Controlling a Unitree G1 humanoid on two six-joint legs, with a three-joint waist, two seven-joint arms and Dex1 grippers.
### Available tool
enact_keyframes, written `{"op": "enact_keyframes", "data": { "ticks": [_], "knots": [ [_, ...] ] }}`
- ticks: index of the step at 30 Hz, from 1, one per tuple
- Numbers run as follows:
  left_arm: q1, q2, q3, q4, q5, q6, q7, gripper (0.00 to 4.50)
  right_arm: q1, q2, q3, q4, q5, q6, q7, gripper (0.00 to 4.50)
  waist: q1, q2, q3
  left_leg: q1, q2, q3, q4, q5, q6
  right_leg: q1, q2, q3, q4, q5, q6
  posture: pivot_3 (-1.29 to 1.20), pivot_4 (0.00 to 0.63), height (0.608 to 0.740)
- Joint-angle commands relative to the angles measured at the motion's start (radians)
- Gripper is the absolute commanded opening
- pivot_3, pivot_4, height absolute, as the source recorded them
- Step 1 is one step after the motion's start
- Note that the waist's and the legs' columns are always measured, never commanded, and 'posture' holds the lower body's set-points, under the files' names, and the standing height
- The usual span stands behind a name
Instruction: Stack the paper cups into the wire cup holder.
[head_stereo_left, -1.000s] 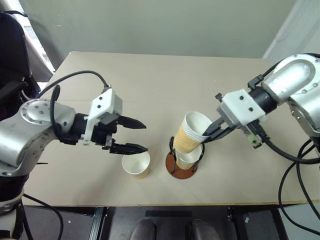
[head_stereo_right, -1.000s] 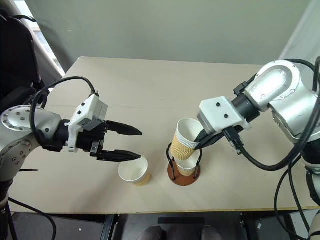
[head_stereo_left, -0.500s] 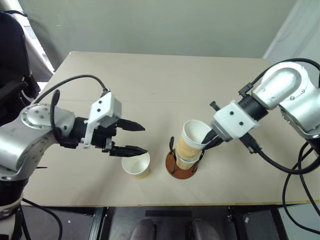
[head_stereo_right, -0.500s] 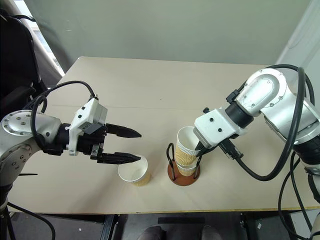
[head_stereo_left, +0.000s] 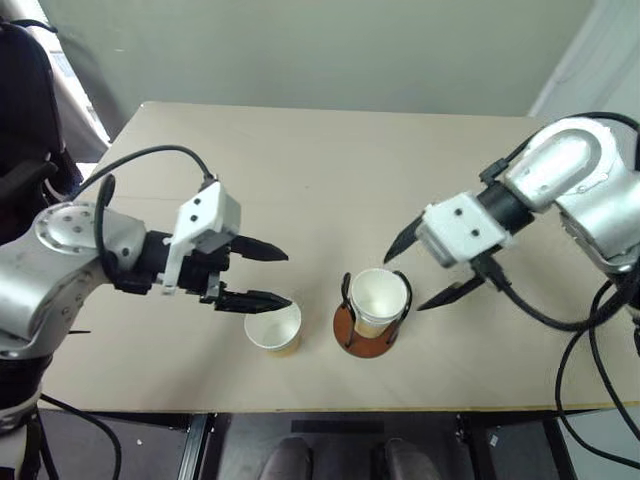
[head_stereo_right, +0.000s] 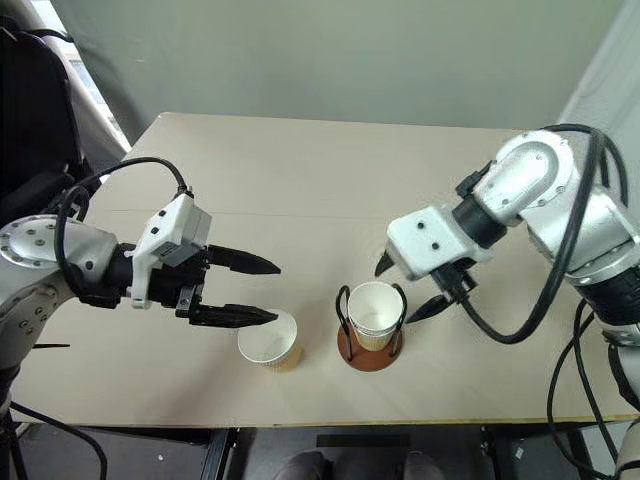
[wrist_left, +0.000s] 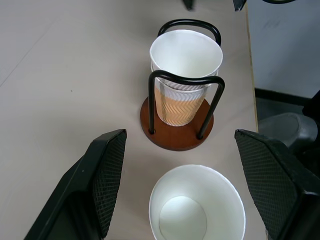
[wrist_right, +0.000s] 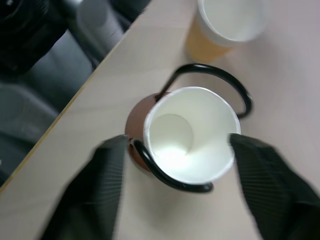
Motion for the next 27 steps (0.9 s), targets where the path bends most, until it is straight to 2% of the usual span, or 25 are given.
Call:
{"op": "enact_keyframes", "data": {
  "ticks": [1, 2, 4, 6, 9, 11, 14, 18, 22, 27],
  "knots": [
    [-0.029, 0.027, -0.021, 0.018, 0.04, -0.028, -0.033, 3.72, 0.027, -0.04, -0.148, -0.002, 0.048, 0.093, -0.032, 4.46, 0.001, 0.0, 0.0, 0.0, 0.0, 0.0, 0.0, 0.0, 0.0, 0.0, 0.0, 0.0, 0.0, 0.0, 0.0, 0.0, 0.15, 0.74],
    [-0.031, 0.029, -0.025, 0.021, 0.045, -0.03, -0.036, 3.72, 0.033, -0.039, -0.161, -0.006, 0.05, 0.105, -0.034, 4.46, 0.001, 0.0, 0.0, 0.0, 0.0, 0.0, 0.0, 0.0, 0.0, 0.0, 0.0, 0.0, 0.0, 0.0, 0.0, 0.0, 0.15, 0.74],
    [-0.069, 0.033, -0.11, 0.06, 0.124, -0.058, -0.065, 3.72, 0.135, -0.076, -0.432, 0.022, 0.318, 0.344, -0.068, 4.46, 0.003, -0.001, 0.0, 0.0, 0.0, 0.0, 0.0, 0.0, 0.0, 0.0, 0.0, 0.0, 0.0, 0.0, 0.0, 0.0, 0.15, 0.74],
    [-0.112, 0.021, -0.185, 0.098, 0.19, -0.081, -0.085, 3.72, 0.247, -0.098, -0.631, 0.009, 0.49, 0.479, -0.097, 4.46, 0.018, -0.001, 0.0, 0.0, -0.001, -0.001, -0.001, 0.0, -0.001, 0.001, 0.0, 0.0, -0.003, 0.0, 0.0, 0.0, 0.15, 0.74],
    [-0.183, -0.015, -0.291, 0.143, 0.277, -0.099, -0.113, 3.72, 0.356, -0.083, -0.81, -0.061, 0.641, 0.598, -0.218, 4.46, 0.022, -0.002, 0.0, 0.001, -0.002, 0.001, 0.0, 0.0, 0.0, 0.001, -0.001, 0.002, -0.003, 0.0, 0.0, 0.0, 0.15, 0.74],
    [-0.208, -0.017, -0.34, 0.177, 0.334, -0.116, -0.139, 3.72, 0.369, -0.071, -0.885, -0.111, 0.768, 0.661, -0.312, 4.46, 0.017, -0.002, 0.0, 0.001, -0.002, 0.001, 0.0, 0.0, 0.0, 0.0, -0.001, 0.002, -0.003, 0.0, 0.0, 0.0, 0.15, 0.74],
    [-0.225, -0.04, -0.373, 0.222, 0.382, -0.14, -0.157, 3.72, 0.385, -0.066, -0.959, -0.148, 0.931, 0.719, -0.439, 4.46, 0.003, -0.001, 0.0, 0.002, -0.001, 0.004, -0.001, 0.001, -0.001, -0.001, -0.001, 0.003, -0.002, 0.0, 0.0, 0.0, 0.15, 0.74],
    [-0.231, -0.078, -0.402, 0.228, 0.397, -0.143, -0.2, 3.72, 0.468, -0.093, -1.007, -0.229, 1.057, 0.749, -0.549, 4.46, 0.002, -0.001, 0.0, 0.002, -0.001, 0.002, 0.0, 0.001, -0.001, -0.001, 0.0, 0.002, -0.002, 0.0, 0.001, 0.0, 0.15, 0.74],
    [-0.236, -0.088, -0.45, 0.25, 0.464, -0.181, -0.235, 3.72, 0.572, -0.14, -1.045, -0.3, 1.056, 0.743, -0.59, 4.46, 0.004, -0.001, 0.0, 0.001, -0.001, 0.001, 0.0, 0.001, -0.001, -0.001, -0.001, 0.002, -0.003, 0.0, 0.001, 0.0, 0.15, 0.74],
    [-0.254, -0.113, -0.504, 0.31, 0.562, -0.245, -0.257, 3.72, 0.732, -0.199, -1.08, -0.375, 0.957, 0.722, -0.567, 4.46, 0.008, -0.001, 0.0, 0.001, -0.001, 0.001, 0.0, 0.0, 0.0, 0.0, -0.002, 0.002, -0.002, 0.0, 0.001, 0.0, 0.15, 0.74]
  ]
}}
